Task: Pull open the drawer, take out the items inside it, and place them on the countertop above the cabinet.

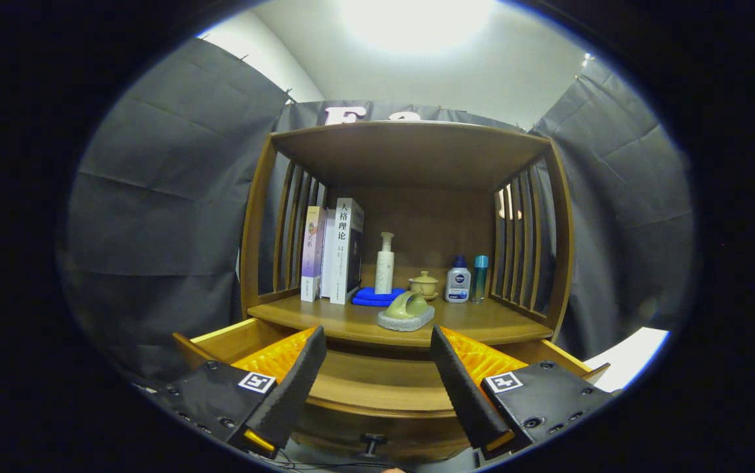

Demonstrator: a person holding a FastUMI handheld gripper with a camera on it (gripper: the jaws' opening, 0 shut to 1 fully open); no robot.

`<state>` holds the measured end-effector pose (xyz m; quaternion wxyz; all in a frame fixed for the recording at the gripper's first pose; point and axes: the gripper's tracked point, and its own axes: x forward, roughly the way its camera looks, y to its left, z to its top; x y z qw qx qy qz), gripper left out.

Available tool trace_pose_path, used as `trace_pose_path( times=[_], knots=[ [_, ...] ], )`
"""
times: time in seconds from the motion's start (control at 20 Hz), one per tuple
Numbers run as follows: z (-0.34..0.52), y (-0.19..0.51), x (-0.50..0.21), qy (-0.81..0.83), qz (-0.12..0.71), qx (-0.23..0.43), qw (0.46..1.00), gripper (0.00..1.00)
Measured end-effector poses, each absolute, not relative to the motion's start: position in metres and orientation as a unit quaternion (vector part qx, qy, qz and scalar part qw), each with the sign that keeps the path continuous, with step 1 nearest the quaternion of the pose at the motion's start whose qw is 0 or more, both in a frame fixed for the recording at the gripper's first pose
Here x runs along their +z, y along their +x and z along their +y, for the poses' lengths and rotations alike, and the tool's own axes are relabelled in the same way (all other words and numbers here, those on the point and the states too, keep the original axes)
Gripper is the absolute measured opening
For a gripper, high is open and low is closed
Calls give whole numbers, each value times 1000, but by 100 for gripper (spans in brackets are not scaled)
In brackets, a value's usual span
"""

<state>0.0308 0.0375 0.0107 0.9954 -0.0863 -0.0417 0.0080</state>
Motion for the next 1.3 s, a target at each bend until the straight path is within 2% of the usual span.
trace_pose_path(
  times=[0.2, 0.65, 1.05, 1.3],
  knots=[
    [43, 11, -4, -72, -58, 13, 996, 99],
    [42, -6, -74, -59, 7, 22, 998, 99],
    [30, 4, -122, -41, 57, 9, 998, 99],
    [23, 10, -126, -49, 57, -10, 997, 99]
  ],
)
